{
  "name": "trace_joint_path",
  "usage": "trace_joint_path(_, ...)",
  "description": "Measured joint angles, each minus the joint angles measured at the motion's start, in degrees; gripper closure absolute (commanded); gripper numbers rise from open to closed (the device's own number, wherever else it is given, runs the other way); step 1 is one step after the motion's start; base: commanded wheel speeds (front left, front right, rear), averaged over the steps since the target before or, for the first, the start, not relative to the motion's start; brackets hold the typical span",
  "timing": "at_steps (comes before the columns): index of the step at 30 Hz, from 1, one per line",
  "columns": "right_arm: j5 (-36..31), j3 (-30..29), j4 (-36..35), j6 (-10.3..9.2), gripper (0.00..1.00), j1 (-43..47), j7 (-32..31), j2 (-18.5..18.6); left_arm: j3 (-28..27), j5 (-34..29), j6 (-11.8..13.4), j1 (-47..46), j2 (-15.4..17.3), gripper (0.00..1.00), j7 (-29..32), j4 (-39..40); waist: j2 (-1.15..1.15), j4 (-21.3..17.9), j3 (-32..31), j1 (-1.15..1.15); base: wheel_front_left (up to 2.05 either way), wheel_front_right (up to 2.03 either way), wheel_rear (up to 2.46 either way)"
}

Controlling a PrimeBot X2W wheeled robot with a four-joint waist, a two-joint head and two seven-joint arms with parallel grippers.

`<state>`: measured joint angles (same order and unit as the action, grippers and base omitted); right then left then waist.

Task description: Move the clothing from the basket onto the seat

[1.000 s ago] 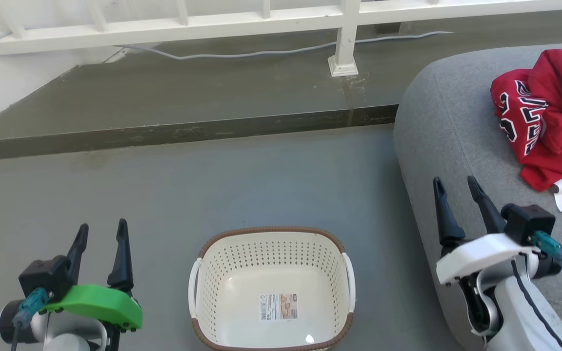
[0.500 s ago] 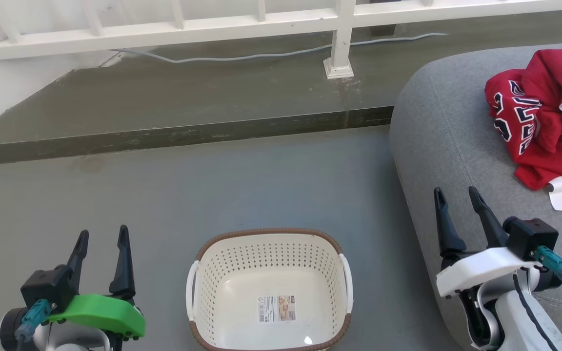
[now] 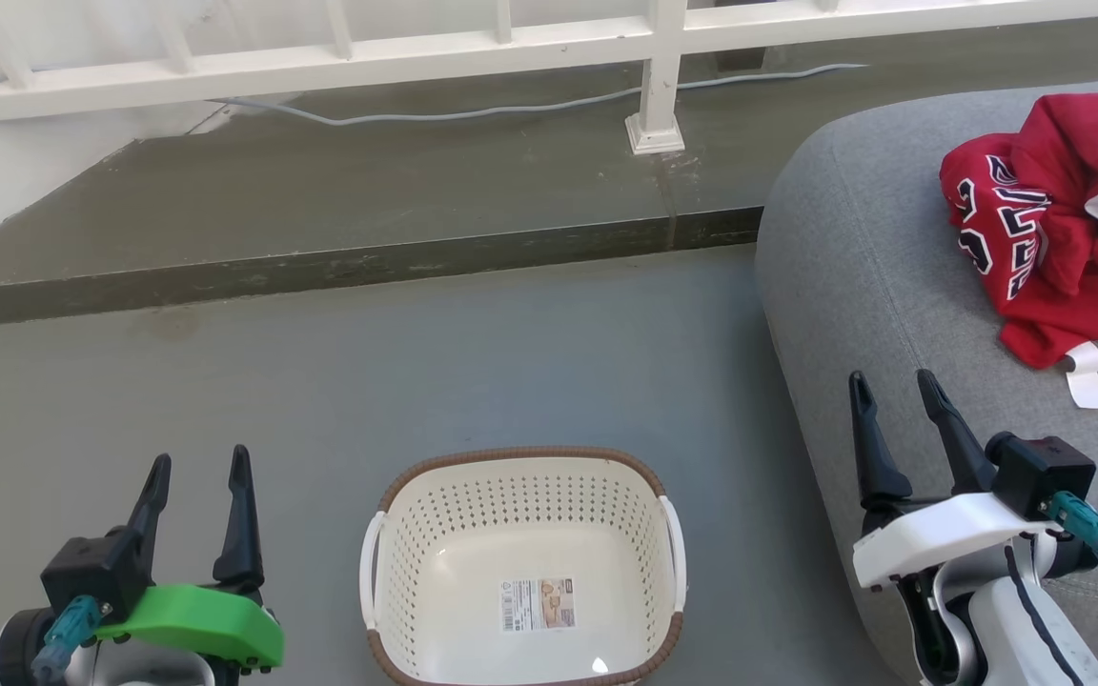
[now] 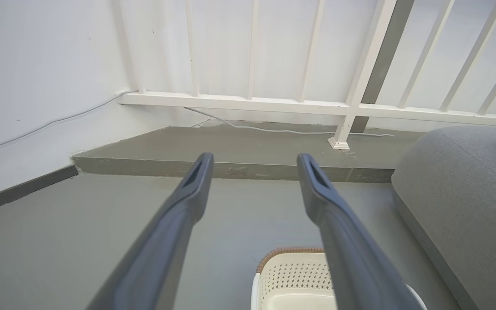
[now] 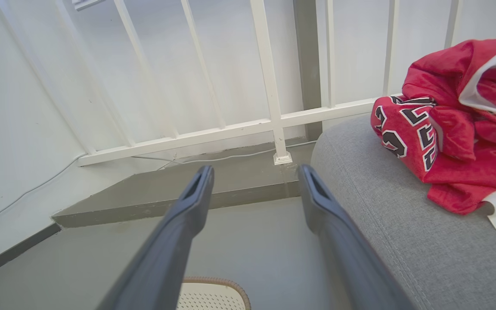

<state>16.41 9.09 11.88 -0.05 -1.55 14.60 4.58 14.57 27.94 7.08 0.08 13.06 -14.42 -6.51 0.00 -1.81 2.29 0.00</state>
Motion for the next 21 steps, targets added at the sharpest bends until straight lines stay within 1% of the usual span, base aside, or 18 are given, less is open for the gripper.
trace_joint_path(21,0.0,-0.1,-2.2,-0.13,0.00,1.2,0.0,0.0,-1.0,-1.5,0.0,1.4,-0.8,0.00,0.0,0.3,0.00,0.1,0.1,0.00,0.00,0.00,0.00)
